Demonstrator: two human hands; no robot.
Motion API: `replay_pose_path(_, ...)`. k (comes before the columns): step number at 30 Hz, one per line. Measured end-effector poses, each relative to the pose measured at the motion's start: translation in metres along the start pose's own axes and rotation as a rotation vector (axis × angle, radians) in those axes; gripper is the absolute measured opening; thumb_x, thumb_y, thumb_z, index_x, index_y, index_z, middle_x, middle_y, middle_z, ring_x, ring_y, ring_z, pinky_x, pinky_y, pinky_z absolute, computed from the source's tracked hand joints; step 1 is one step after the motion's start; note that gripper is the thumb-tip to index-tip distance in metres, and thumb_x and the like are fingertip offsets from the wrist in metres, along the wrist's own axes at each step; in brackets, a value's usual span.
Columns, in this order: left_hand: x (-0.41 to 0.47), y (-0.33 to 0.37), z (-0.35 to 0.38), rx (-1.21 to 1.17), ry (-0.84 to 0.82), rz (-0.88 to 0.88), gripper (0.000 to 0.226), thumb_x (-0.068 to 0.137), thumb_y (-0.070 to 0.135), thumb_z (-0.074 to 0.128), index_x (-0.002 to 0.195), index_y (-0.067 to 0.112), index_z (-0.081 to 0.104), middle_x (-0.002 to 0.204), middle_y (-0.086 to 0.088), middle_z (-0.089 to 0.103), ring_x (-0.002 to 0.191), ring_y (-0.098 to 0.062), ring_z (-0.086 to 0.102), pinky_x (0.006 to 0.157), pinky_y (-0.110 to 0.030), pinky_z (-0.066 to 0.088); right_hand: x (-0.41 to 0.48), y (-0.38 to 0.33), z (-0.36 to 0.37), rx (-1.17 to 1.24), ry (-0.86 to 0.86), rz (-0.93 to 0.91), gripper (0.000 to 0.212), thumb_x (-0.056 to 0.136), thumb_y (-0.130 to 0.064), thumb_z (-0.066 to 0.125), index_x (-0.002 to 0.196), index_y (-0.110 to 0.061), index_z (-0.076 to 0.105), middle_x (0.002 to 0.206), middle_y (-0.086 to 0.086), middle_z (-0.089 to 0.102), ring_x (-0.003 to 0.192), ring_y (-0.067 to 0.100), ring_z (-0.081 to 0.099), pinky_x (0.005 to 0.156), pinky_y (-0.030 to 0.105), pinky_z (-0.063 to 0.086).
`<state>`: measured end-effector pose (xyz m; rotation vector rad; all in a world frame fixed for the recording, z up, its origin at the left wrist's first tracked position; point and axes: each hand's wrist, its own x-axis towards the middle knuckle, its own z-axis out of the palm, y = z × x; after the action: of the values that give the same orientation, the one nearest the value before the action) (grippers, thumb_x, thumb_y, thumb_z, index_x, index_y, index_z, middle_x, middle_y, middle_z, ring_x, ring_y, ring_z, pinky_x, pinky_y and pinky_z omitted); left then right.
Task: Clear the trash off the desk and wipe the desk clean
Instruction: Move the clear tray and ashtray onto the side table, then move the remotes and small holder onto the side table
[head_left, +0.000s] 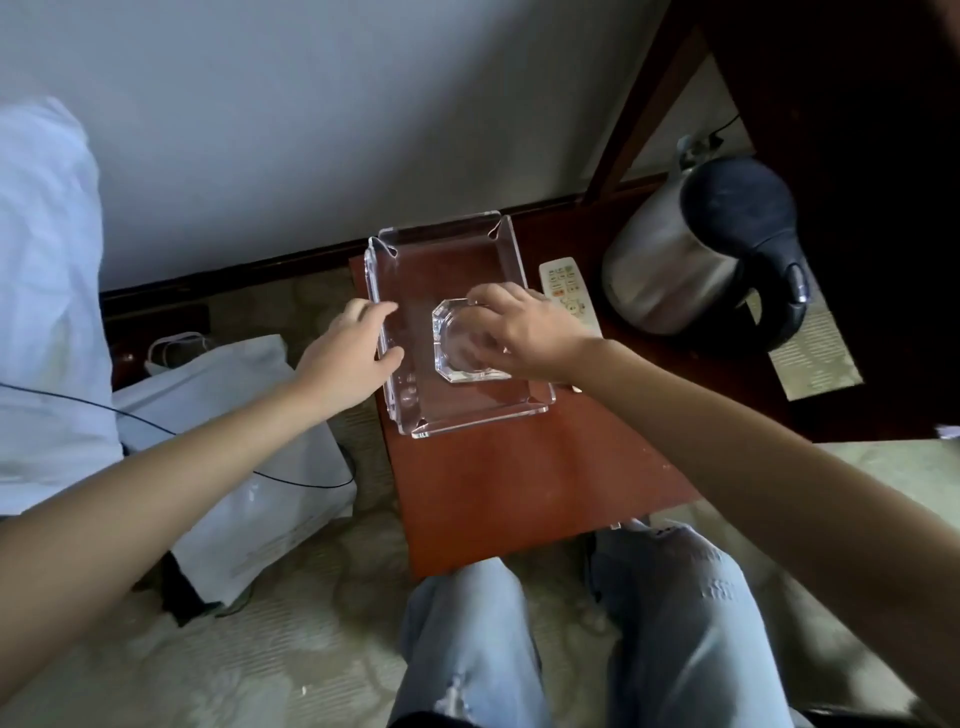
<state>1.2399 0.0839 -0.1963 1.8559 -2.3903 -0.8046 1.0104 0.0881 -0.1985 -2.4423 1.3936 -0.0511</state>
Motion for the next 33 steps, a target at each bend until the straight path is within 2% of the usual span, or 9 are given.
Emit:
replay_pose_path(2, -0.006, 0.015, -0.019, 0.077, -0.013, 0.089, 0.05, 0.092, 0.029, 0.05, 0.14, 0.017, 0.037, 0.139, -0.003, 0.039, 0.123, -0.021, 0.044, 0.083, -0.036, 0.046, -0.015, -0.006, -0.022, -0.02, 0.052, -0.003, 0.044, 0.086, -0.028, 0.055, 0.13, -0.02, 0.052, 0.125, 0.006, 0.053, 0.112, 0.026, 0.051, 0.078, 0.037, 0.046)
replay_pose_path(5, -0.016, 0.044, -0.049, 0.226, -0.037, 0.192, 0.05, 0.093, 0.031, 0.048, 0.14, 0.022, 0.036, 0.14, 0.002, 0.04, 0.123, -0.017, 0.042, 0.073, -0.032, 0.045, -0.044, -0.011, -0.052, -0.046, 0.192, -0.001, 0.038, 0.078, -0.028, 0.048, 0.11, -0.017, 0.065, 0.095, 0.005, 0.064, 0.083, 0.028, 0.063, 0.056, 0.032, 0.05)
replay_pose_path(7, -0.022, 0.065, -0.068, 0.296, -0.055, 0.251, 0.051, 0.093, 0.033, 0.046, 0.142, 0.024, 0.034, 0.141, 0.003, 0.039, 0.122, -0.016, 0.042, 0.075, -0.034, 0.047, -0.067, -0.013, -0.069, -0.073, 0.21, 0.05, 0.034, 0.077, -0.027, 0.05, 0.105, -0.017, 0.067, 0.089, 0.003, 0.065, 0.077, 0.028, 0.063, 0.055, 0.034, 0.052)
replay_pose_path(11, -0.032, 0.121, -0.102, 0.337, -0.112, 0.332, 0.052, 0.094, 0.033, 0.042, 0.144, 0.023, 0.029, 0.145, 0.003, 0.033, 0.129, -0.018, 0.036, 0.083, -0.036, 0.046, -0.116, -0.02, -0.11, -0.078, 0.184, 0.204, 0.042, 0.076, -0.031, 0.041, 0.107, -0.017, 0.066, 0.093, 0.003, 0.067, 0.077, 0.028, 0.063, 0.056, 0.034, 0.053)
replay_pose_path(15, -0.045, 0.186, -0.12, 0.379, -0.146, 0.419, 0.053, 0.095, 0.033, 0.04, 0.145, 0.024, 0.027, 0.148, 0.004, 0.03, 0.131, -0.018, 0.033, 0.092, -0.037, 0.041, -0.163, -0.02, -0.143, -0.126, 0.163, 0.303, 0.038, 0.077, -0.026, 0.065, 0.114, -0.019, 0.062, 0.098, 0.001, 0.065, 0.08, 0.024, 0.063, 0.058, 0.033, 0.05)
replay_pose_path(18, -0.053, 0.231, -0.122, 0.392, -0.176, 0.474, 0.053, 0.094, 0.035, 0.04, 0.145, 0.026, 0.026, 0.148, 0.005, 0.03, 0.132, -0.017, 0.031, 0.096, -0.037, 0.039, -0.199, -0.017, -0.163, -0.128, 0.188, 0.354, 0.039, 0.081, -0.03, 0.054, 0.118, -0.021, 0.06, 0.1, -0.002, 0.065, 0.081, 0.021, 0.062, 0.059, 0.031, 0.052)
replay_pose_path(21, -0.06, 0.275, -0.117, 0.37, -0.208, 0.525, 0.054, 0.095, 0.036, 0.04, 0.145, 0.027, 0.025, 0.149, 0.006, 0.028, 0.135, -0.016, 0.029, 0.097, -0.036, 0.037, -0.231, -0.008, -0.178, -0.127, 0.206, 0.405, 0.044, 0.076, -0.031, 0.063, 0.118, -0.021, 0.06, 0.101, -0.002, 0.065, 0.08, 0.02, 0.063, 0.057, 0.029, 0.051)
replay_pose_path(25, -0.062, 0.33, -0.108, 0.314, -0.236, 0.547, 0.053, 0.095, 0.038, 0.039, 0.145, 0.031, 0.024, 0.149, 0.01, 0.027, 0.133, -0.014, 0.031, 0.097, -0.036, 0.038, -0.275, 0.016, -0.192, -0.086, 0.242, 0.507, 0.048, 0.077, -0.035, 0.038, 0.118, -0.022, 0.058, 0.1, -0.003, 0.065, 0.08, 0.018, 0.063, 0.059, 0.028, 0.053)
replay_pose_path(33, -0.046, 0.435, -0.096, 0.177, -0.275, 0.587, 0.05, 0.096, 0.036, 0.04, 0.144, 0.033, 0.026, 0.147, 0.016, 0.028, 0.134, -0.006, 0.028, 0.1, -0.031, 0.038, -0.355, 0.092, -0.23, -0.054, 0.377, 0.587, 0.043, 0.08, -0.032, 0.041, 0.121, -0.023, 0.051, 0.1, -0.004, 0.064, 0.079, 0.018, 0.061, 0.06, 0.03, 0.055)
